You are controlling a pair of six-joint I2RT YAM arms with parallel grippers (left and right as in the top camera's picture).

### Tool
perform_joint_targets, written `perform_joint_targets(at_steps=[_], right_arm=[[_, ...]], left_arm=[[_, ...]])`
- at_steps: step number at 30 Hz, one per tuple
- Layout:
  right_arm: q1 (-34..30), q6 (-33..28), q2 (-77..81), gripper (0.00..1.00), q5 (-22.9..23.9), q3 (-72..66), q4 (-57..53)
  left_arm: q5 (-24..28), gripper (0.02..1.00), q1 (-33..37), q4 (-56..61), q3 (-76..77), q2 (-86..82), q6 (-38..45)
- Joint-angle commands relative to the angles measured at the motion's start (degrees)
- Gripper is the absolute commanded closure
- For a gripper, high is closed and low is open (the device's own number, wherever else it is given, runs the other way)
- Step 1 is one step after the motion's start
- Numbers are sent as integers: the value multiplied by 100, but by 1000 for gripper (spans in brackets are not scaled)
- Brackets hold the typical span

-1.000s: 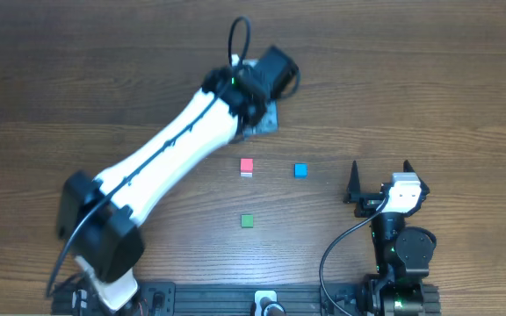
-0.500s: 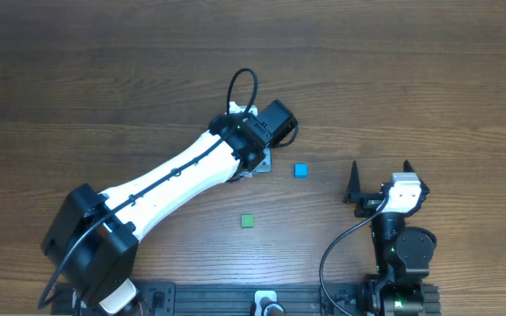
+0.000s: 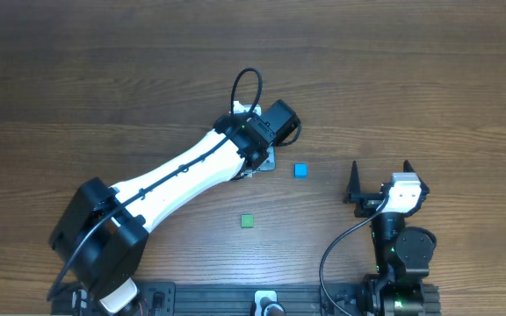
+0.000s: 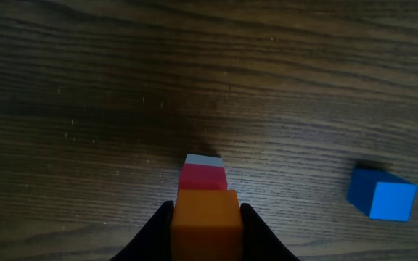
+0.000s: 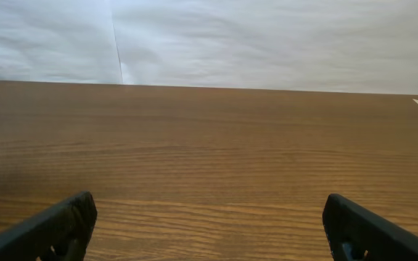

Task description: Stack Cubes

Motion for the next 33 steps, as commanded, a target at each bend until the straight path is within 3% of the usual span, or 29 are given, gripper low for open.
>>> perform_joint_targets(at_steps=[1,26,30,33], right_arm=[[-35,-24,-42,7,39,-44,0],[-35,-24,-42,9,39,-44,0],[-35,-24,-42,9,39,-44,0],[-35,-24,-42,7,39,-44,0]], left_arm=[[-83,869,55,15,-42,109,-61],[-61,849,63,17,-42,330,-63],[-61,796,63,17,-42,330,-63],[-61,678,63,17,-42,330,-66]])
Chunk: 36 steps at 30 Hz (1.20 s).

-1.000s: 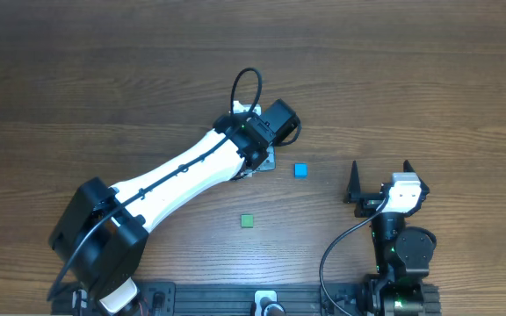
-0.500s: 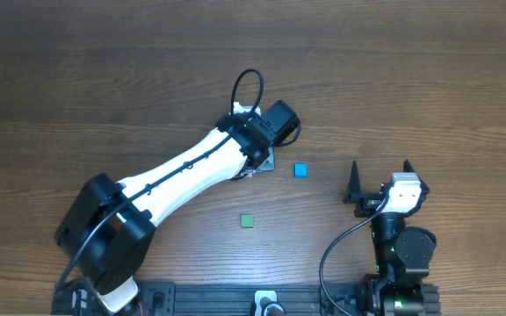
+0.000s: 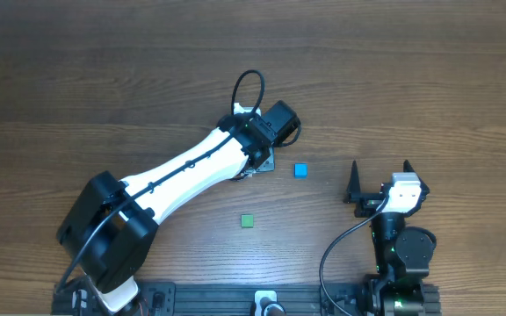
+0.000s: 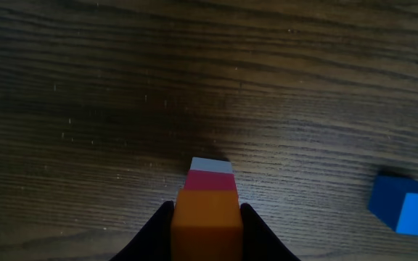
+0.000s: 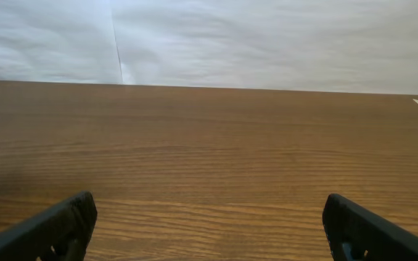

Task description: Stack Cubes

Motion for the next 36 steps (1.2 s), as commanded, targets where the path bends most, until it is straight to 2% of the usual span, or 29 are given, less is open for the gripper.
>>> perform_joint_targets(at_steps=[1,7,9,13,15,16,22,30,36], right_arm=[[-35,-24,-42,7,39,-44,-2],[-35,-24,-42,7,39,-44,0],[-35,-24,-42,9,39,-44,0],[-35,-24,-42,9,39,-44,0],[-35,-24,-42,9,39,-44,0],[-35,-24,-42,7,39,-44,0],[-35,-24,-42,9,39,-44,0],[-35,-24,-42,9,39,-44,0],[-35,-24,-42,9,39,-44,0]], left_arm=[[-61,656,37,15,-42,105,-57],[-63,586,37,15,-42,105,-55],[-66,514,37,20,-42,105,-57],[-133,152,116,240,-42,0,-55],[-210,45,275,413,-42,-122,-55],[-278,20,378,492,-42,-186,-52],[-579,20,1344,1014,-42,-636,413],[-387,20,2981,1196,-304,-1932,597],[-376,20,3451,2070,-1191,-3602,1526]])
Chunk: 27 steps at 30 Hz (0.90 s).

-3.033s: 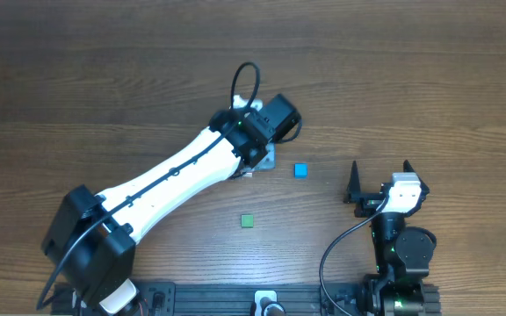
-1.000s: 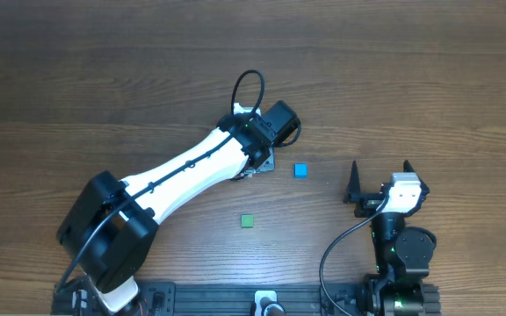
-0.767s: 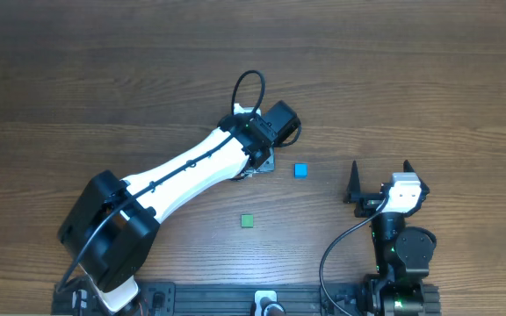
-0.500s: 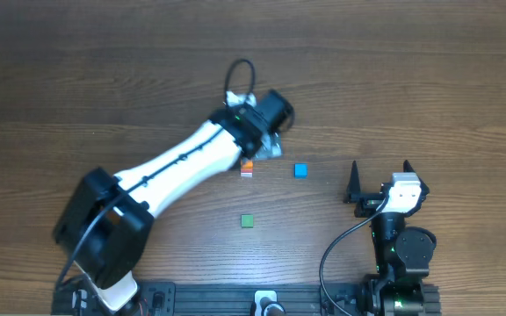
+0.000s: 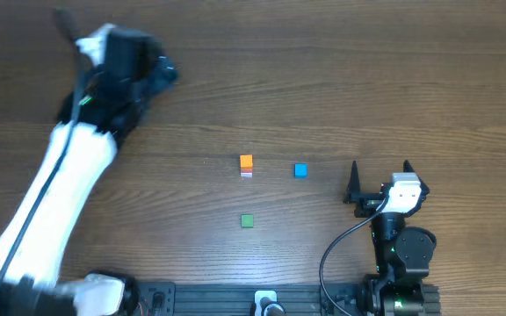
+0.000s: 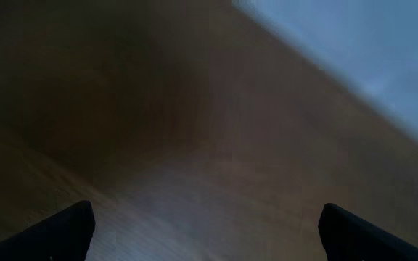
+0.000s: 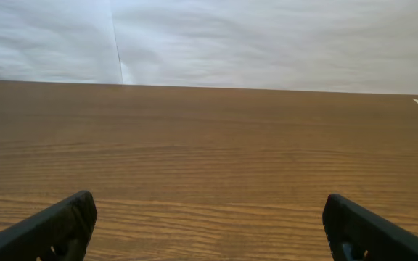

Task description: Stack Cubes

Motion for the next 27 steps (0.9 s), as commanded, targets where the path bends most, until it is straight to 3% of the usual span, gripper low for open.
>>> perform_joint_targets(at_steps=[1,6,15,27], right_arm=[[-35,-24,-42,7,42,-44,2],[-35,-24,-42,9,42,-44,2],[-35,-24,-42,7,42,-44,2],[-35,-24,-42,9,42,-44,2]], left_arm=[[-9,20,111,555,-743,-1388,1014],[37,20,264,1646,-2105,-3156,1521],[1235,20,1228,2216,-4688,-6194,2435],[1766,25,1460,2903,-6638,-7796,3209]])
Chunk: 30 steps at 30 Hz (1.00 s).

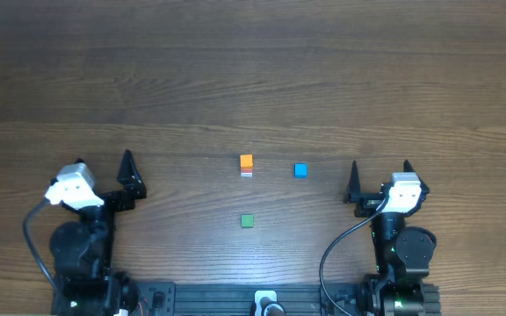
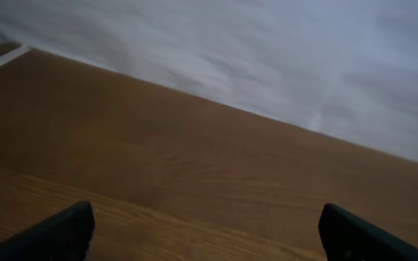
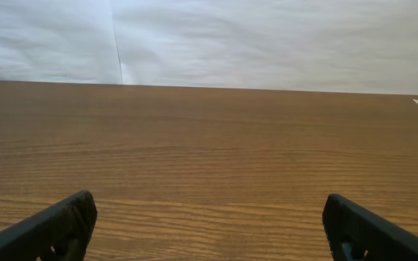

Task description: Stack Cubes

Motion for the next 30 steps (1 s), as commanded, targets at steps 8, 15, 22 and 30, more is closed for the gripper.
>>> perform_joint_targets(at_steps=[8,15,22,30], right_arm=[[-35,-26,-42,9,42,-44,2],[-35,-26,-42,12,42,-44,2],[-35,-26,-42,7,42,-44,2],[-35,-26,-42,7,42,-44,2]], left_arm=[[505,20,28,916,-796,-643,977],[527,20,28,459,-796,-643,1156],[522,18,28,407,-796,-643,1158],[522,20,28,407,-796,-643,1158]])
